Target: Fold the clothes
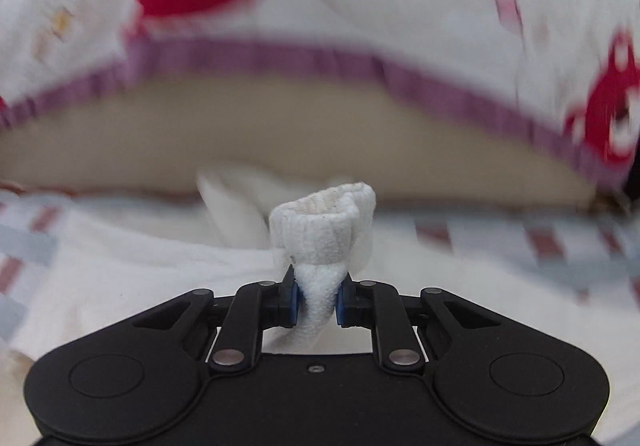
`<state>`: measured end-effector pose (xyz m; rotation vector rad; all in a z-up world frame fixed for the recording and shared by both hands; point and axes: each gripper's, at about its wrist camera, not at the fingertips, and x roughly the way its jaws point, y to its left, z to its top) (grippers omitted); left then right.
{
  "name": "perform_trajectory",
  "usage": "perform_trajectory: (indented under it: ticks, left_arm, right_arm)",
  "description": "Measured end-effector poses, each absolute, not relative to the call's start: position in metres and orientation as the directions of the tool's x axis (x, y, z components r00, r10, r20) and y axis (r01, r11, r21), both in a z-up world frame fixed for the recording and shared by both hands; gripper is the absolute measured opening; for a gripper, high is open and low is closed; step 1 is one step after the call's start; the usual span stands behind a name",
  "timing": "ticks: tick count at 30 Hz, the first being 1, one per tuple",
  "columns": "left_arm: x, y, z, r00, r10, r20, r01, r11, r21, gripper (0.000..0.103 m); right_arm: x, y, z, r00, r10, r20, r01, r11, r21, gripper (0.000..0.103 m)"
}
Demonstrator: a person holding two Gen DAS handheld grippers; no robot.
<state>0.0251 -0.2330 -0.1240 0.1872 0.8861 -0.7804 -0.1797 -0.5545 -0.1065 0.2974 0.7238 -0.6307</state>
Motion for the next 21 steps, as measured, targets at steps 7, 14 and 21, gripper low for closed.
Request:
perform_trajectory:
  ticks: [7, 14, 21]
  left_arm:
    - [0.006, -0.264, -0.14, 0.259, -0.584, -0.77, 0.79, 0.587, -0.179, 0.067]
    - [-0.009, -0.296, -0.164, 0.421, -0.39, -0.819, 0.819, 0.551, 0.159, 0.036]
    - [0.017, -0.253, -0.15, 0.402, -0.406, -0.821, 0.67, 0.741, -0.038, 0.011]
  right_arm:
    - [-0.179, -0.575, -0.129, 0.553, -0.376, -0.744, 0.681, 0.718, 0.143, 0.023]
    - [-0.156, -0.565, -0.111, 0.615, -0.326, -0.718, 0.618, 0.765, 0.182, 0.024]
    - [-0.185, -0.543, -0.092, 0.732, -0.356, -0.582, 0.583, 0.769, 0.263, 0.023]
